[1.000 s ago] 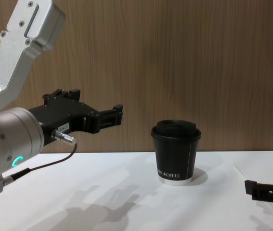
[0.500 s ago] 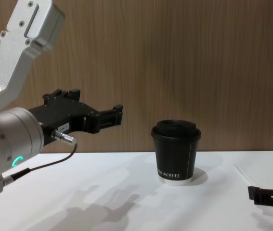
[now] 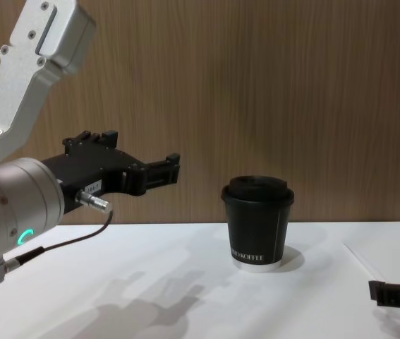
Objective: Pick up the straw with one hand, pass it to the other hand, and insert it into the cup.
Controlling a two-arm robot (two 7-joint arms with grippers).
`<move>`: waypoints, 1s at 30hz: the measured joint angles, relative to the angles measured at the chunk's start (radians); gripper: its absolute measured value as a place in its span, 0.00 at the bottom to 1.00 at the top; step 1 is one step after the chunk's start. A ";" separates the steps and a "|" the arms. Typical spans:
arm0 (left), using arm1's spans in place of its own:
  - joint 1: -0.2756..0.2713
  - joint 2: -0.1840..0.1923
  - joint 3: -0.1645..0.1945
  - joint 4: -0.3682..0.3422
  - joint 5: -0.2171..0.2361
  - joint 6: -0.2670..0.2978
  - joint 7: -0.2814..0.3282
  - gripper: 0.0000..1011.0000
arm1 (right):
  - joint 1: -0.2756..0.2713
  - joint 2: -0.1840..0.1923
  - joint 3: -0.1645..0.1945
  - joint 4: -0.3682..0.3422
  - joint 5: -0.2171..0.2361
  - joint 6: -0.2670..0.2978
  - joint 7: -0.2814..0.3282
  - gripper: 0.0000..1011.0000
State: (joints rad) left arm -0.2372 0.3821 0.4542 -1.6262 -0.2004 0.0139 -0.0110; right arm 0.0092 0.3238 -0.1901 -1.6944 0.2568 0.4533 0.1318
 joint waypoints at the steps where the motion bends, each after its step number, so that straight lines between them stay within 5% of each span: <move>1: 0.000 0.000 0.000 0.000 0.000 0.000 0.000 0.99 | 0.001 0.000 0.000 0.001 0.000 0.001 0.000 0.99; 30: 0.000 0.000 0.000 0.000 0.000 0.000 0.000 0.99 | 0.013 -0.018 0.011 0.020 -0.018 0.030 0.020 0.99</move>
State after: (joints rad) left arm -0.2372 0.3821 0.4542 -1.6262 -0.2004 0.0139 -0.0110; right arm 0.0221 0.3059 -0.1791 -1.6744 0.2384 0.4832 0.1517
